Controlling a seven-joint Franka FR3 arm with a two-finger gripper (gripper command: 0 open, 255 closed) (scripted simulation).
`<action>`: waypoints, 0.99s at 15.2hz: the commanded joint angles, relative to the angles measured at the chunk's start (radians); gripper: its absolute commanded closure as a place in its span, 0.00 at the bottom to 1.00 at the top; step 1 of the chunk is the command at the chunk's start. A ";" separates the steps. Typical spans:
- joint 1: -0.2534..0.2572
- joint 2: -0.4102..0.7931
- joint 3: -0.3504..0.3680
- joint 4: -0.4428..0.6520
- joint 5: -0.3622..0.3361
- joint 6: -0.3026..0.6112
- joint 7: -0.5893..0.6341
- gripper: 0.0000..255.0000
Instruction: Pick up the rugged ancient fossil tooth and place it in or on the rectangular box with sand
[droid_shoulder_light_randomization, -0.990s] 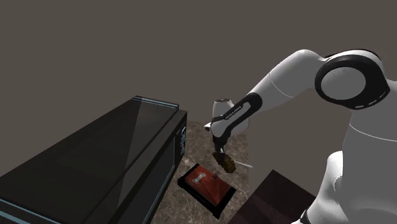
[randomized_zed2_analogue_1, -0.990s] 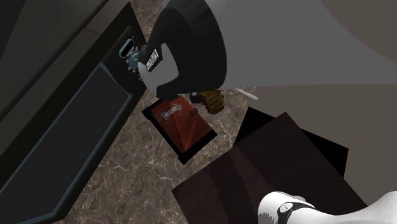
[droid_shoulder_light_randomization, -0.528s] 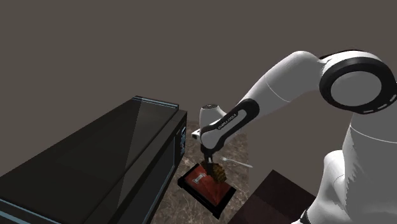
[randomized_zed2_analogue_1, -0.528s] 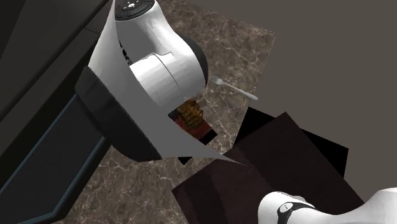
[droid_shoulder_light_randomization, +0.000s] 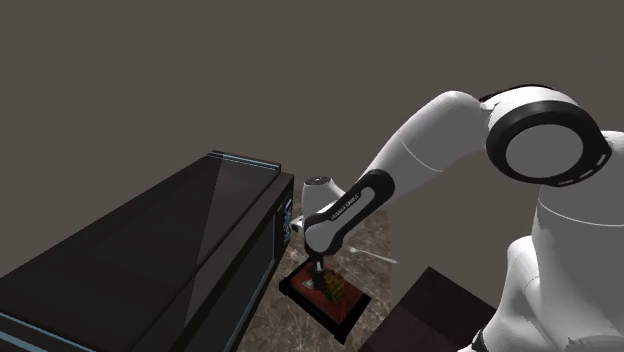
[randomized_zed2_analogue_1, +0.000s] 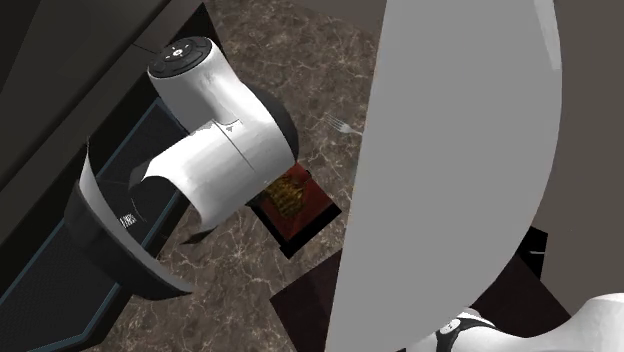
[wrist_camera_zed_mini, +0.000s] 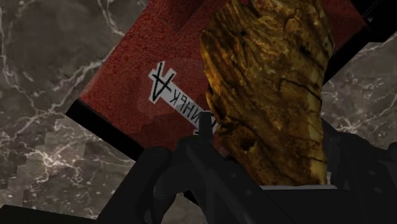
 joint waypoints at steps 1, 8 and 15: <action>-0.004 0.026 0.008 0.002 0.014 0.024 -0.009 1.00; -0.018 0.092 0.029 0.012 0.047 0.077 -0.034 1.00; -0.018 0.092 0.029 0.012 0.047 0.078 -0.034 0.00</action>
